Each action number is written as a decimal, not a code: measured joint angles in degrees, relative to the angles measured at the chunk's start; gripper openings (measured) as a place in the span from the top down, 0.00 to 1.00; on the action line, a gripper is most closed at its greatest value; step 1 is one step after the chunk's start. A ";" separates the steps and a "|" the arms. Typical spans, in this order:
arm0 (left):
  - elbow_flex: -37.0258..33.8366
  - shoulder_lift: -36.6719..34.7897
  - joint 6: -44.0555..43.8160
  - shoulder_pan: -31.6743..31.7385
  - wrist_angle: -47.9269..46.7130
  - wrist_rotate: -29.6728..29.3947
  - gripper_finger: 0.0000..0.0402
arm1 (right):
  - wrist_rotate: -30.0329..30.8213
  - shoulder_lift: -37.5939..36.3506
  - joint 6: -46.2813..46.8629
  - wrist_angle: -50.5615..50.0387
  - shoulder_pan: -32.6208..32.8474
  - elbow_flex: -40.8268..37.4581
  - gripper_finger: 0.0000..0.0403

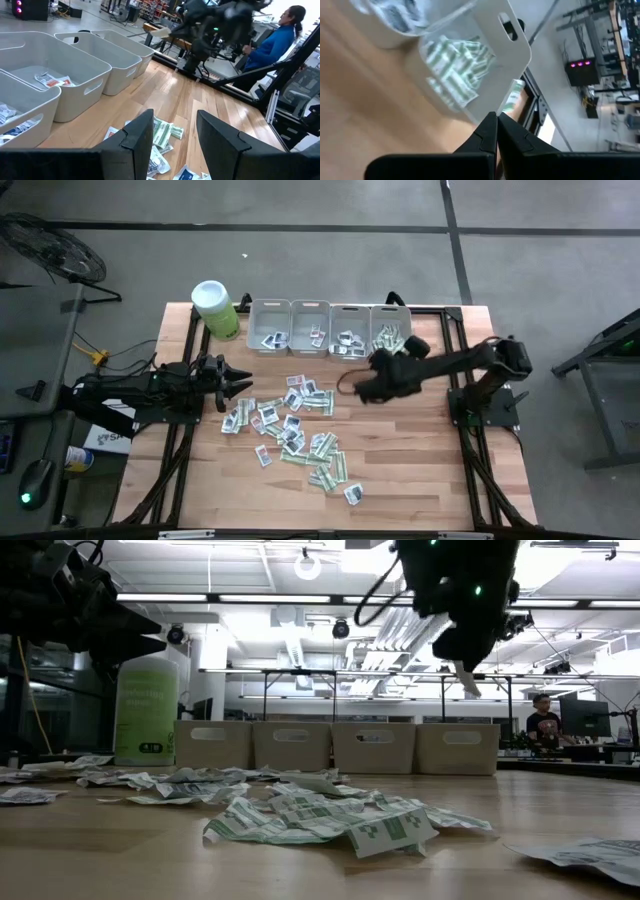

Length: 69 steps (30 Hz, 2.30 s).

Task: Pick & Place First Aid Supplies
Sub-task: Put the bandage into the right gray bin, then put the towelette pack into the middle right gray bin

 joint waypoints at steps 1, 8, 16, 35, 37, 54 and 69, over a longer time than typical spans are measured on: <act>0.00 -0.01 0.00 0.00 0.00 0.00 0.63 | 0.18 -0.29 -1.90 1.44 -1.64 -0.77 1.00; 0.01 -0.01 0.01 -0.01 0.00 0.00 0.63 | 1.19 -0.44 -21.62 14.05 -13.17 -4.71 1.00; -0.01 0.00 0.00 0.00 0.00 0.00 0.63 | 2.48 -0.44 -56.70 28.30 -19.78 -9.51 1.00; -0.01 0.01 0.00 -0.01 0.00 0.00 0.63 | 5.60 -0.44 -78.47 38.58 -20.37 -16.41 0.84; 0.01 -0.01 0.00 0.01 0.00 0.00 0.63 | 5.72 -0.44 -77.88 38.71 -20.30 -16.41 0.79; 0.00 0.00 0.01 0.01 0.00 0.00 0.63 | -4.97 -9.16 -27.95 31.20 -3.74 -12.79 0.70; 0.00 0.01 0.00 0.01 0.00 0.00 0.63 | -33.23 -10.65 -18.52 31.68 7.40 -12.65 0.71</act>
